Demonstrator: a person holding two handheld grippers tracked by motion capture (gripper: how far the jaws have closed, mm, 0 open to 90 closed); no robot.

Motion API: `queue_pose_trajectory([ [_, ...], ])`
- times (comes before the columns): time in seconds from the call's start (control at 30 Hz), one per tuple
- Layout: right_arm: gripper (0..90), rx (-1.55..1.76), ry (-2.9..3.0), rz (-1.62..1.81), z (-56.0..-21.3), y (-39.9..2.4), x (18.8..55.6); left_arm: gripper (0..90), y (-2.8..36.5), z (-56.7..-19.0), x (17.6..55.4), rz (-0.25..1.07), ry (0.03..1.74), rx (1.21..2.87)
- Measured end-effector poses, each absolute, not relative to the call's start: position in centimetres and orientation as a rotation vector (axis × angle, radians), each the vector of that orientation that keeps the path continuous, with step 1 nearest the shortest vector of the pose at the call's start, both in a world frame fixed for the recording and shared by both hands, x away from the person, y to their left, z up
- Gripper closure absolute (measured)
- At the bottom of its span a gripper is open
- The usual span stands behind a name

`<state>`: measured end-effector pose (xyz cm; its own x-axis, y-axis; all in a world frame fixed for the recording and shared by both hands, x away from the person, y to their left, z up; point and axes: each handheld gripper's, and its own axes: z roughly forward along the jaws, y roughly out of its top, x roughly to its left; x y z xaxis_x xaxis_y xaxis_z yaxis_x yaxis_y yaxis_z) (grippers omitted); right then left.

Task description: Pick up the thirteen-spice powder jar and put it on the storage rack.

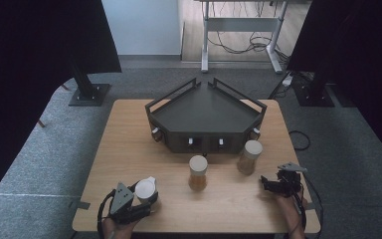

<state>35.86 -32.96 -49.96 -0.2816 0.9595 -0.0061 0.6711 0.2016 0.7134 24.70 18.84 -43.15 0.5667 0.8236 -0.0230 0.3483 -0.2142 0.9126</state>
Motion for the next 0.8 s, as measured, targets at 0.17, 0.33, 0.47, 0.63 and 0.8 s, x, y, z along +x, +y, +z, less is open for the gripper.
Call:
queue_pose_trajectory([
  [0.17, 8.4, 1.515, 2.028, 0.846, -50.0, -33.0, 35.9, 30.7, 18.7, -42.6, 25.6, 0.602, 0.957, 1.798],
  [0.33, 8.4, 1.514, 2.028, 0.846, -50.0, -33.0, 35.9, 30.7, 18.7, -41.9, 26.6, 0.627, 0.956, 1.79],
  [0.47, 8.4, 1.515, 2.028, 0.846, -50.0, -33.0, 35.9, 30.7, 18.7, -41.5, 27.3, 0.635, 0.955, 1.785],
  [0.63, 8.4, 1.514, 2.029, 0.846, -50.0, -33.0, 35.9, 30.7, 18.7, -41.4, 27.9, 0.643, 0.961, 1.782],
  [0.8, 8.4, 1.514, 2.029, 0.846, -50.0, -33.0, 35.9, 30.7, 18.7, -41.5, 28.4, 0.649, 0.966, 1.783],
])
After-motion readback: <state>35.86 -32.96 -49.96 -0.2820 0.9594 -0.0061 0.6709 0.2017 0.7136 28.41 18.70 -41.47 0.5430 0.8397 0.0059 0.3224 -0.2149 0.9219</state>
